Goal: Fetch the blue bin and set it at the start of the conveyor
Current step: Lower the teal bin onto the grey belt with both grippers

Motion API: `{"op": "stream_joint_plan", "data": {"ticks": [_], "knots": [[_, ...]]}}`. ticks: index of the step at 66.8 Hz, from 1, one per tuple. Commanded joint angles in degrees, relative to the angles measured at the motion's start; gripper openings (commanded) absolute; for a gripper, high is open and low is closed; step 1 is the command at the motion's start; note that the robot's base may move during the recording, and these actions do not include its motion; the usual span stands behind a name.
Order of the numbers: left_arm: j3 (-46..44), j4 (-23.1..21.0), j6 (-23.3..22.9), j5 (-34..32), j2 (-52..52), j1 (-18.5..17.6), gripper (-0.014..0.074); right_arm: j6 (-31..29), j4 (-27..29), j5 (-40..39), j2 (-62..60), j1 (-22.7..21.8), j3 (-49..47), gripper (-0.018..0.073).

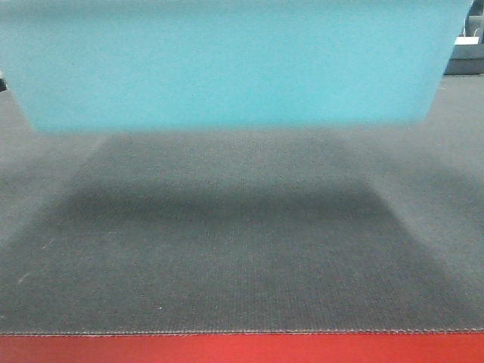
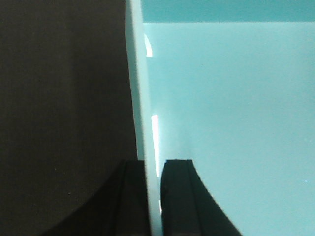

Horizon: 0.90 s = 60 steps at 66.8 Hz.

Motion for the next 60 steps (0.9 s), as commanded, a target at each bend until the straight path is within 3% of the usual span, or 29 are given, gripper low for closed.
{"op": "stream_joint_plan", "data": {"ticks": [1, 21, 27, 35, 45, 48, 60], "knots": [[2.56, 0.03, 0.20, -5.09, 0.75, -0.11, -0.0111, -1.56, -1.86, -6.01, 0.99, -0.17, 3.02, -0.0151], [3.45, 0.51, 0.20, -6.30, 7.04, -0.11, -0.0110, -1.56, -1.75, -8.32, 8.35, -0.17, 4.21, -0.0149], [3.45, 0.94, 0.20, -5.93, 7.45, -0.11, -0.0066, -1.56, -1.75, -8.32, 9.36, -0.17, 4.21, -0.0083], [3.33, 1.03, 0.20, -5.71, 7.45, -0.11, 0.0128, -1.56, -1.75, -7.86, 9.57, -0.17, 4.21, 0.0165], [3.33, 1.03, 0.20, -5.56, 7.45, -0.11, 0.0528, -1.56, -1.75, -7.56, 9.46, -0.17, 3.86, 0.0543], [3.33, 1.03, 0.20, -5.32, 7.32, -0.11, 0.0624, -1.56, -1.75, -7.25, 9.38, -0.17, 3.73, 0.0578], [2.97, 2.11, 0.20, -3.65, 3.22, -0.11, 0.0497, -1.56, -1.87, -4.77, 7.43, -0.38, -0.08, 0.0508]]}}
